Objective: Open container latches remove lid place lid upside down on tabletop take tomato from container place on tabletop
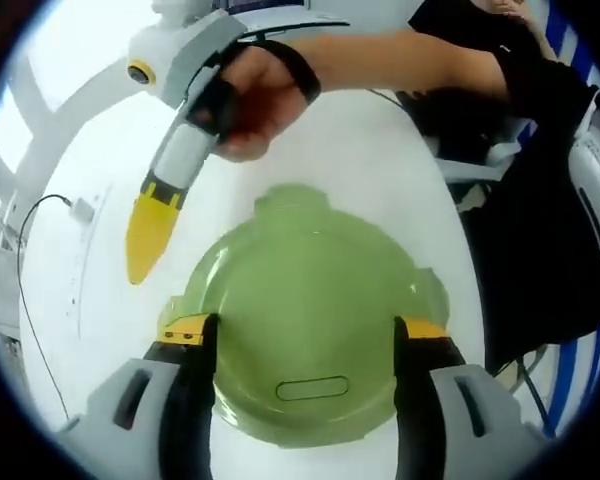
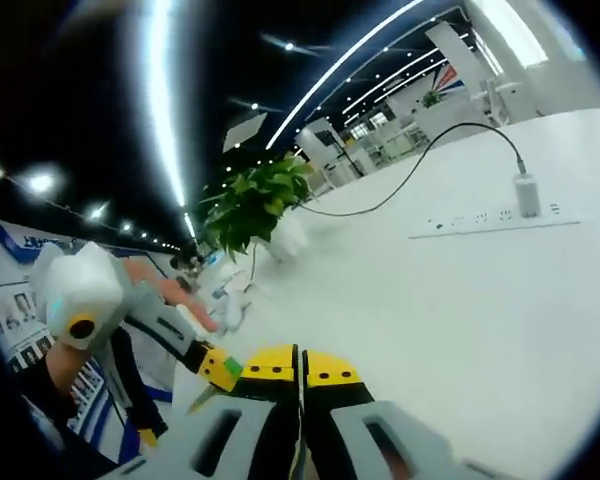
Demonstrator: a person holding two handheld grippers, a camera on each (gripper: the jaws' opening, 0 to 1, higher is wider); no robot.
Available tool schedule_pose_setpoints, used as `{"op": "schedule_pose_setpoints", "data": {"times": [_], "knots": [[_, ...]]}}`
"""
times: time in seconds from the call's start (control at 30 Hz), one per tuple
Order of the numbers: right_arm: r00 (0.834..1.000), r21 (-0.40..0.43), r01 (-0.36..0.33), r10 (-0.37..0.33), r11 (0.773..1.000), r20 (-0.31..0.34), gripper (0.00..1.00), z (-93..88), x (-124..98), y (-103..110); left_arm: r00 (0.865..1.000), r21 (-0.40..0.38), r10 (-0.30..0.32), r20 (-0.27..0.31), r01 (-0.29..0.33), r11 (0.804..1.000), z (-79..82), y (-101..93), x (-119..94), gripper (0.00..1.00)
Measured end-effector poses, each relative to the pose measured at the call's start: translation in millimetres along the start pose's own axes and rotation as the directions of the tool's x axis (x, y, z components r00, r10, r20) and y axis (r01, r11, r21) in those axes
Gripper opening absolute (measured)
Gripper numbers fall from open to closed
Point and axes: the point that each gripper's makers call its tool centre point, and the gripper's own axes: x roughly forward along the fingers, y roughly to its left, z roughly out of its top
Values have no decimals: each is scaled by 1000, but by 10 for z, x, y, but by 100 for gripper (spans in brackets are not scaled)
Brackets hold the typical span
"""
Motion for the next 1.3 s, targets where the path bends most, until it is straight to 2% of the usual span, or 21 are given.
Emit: {"op": "schedule_pose_setpoints", "data": {"times": [0.13, 0.27, 0.37, 0.47, 0.57, 0.8, 0.9, 0.97, 1.0, 1.07, 1.1, 1.2, 1.27, 1.3], "knots": [[1000, -28, 12, -11, 1000, 21, 0, -16, -79, 71, 1000, -12, 6, 28, -6, 1000, 3, 5, -14, 69], [996, -123, 64, -56, 990, 66, 0, 21, -177, 80, 999, -28, 16, 30, -15, 999, -12, 7, -22, 69], [994, -194, 95, -84, 976, 63, 0, -43, -233, 126, 999, -31, 24, 26, -23, 999, -12, 1, -33, 67], [995, -208, 75, -61, 975, 76, 0, -68, -307, 249, 999, -29, 26, 25, -25, 999, 1, -31, -56, 63], [994, -224, 64, -44, 972, 97, 0, -59, -376, 354, 998, -21, 43, 34, -42, 999, 11, -13, -97, 63], [996, -273, 45, -23, 961, 84, 0, -139, -574, 560, 992, -49, 72, 103, -68, 997, 69, -33, -214, 63], [995, -360, 64, -31, 931, 95, 0, -171, -661, 583, 984, -47, 107, 143, -101, 994, 74, -40, -259, 63], [994, -383, 74, -36, 921, 105, 2, -197, -715, 603, 978, -51, 125, 169, -118, 992, 63, -50, -288, 62], [993, -401, 72, -28, 913, 116, 2, -212, -749, 638, 971, -55, 129, 203, -121, 991, 81, -72, -309, 61], [991, -404, 63, -8, 913, 137, 3, -234, -829, 709, 958, -85, 125, 257, -107, 991, 64, -125, -365, 60], [990, -412, 65, -6, 909, 143, 4, -240, -859, 727, 949, -86, 140, 281, -121, 989, 58, -110, -398, 60], [985, -501, 103, -17, 859, 173, 4, -236, -951, 755, 938, -102, 175, 299, -151, 983, -25, -87, -481, 58], [976, -561, 156, -40, 813, 212, 4, -206, -1019, 760, 930, -103, 198, 309, -175, 979, -61, -96, -523, 57], [974, -589, 172, -48, 789, 220, 4, -211, -1051, 770, 921, -102, 204, 331, -180, 978, -44, -102, -546, 56]]}}
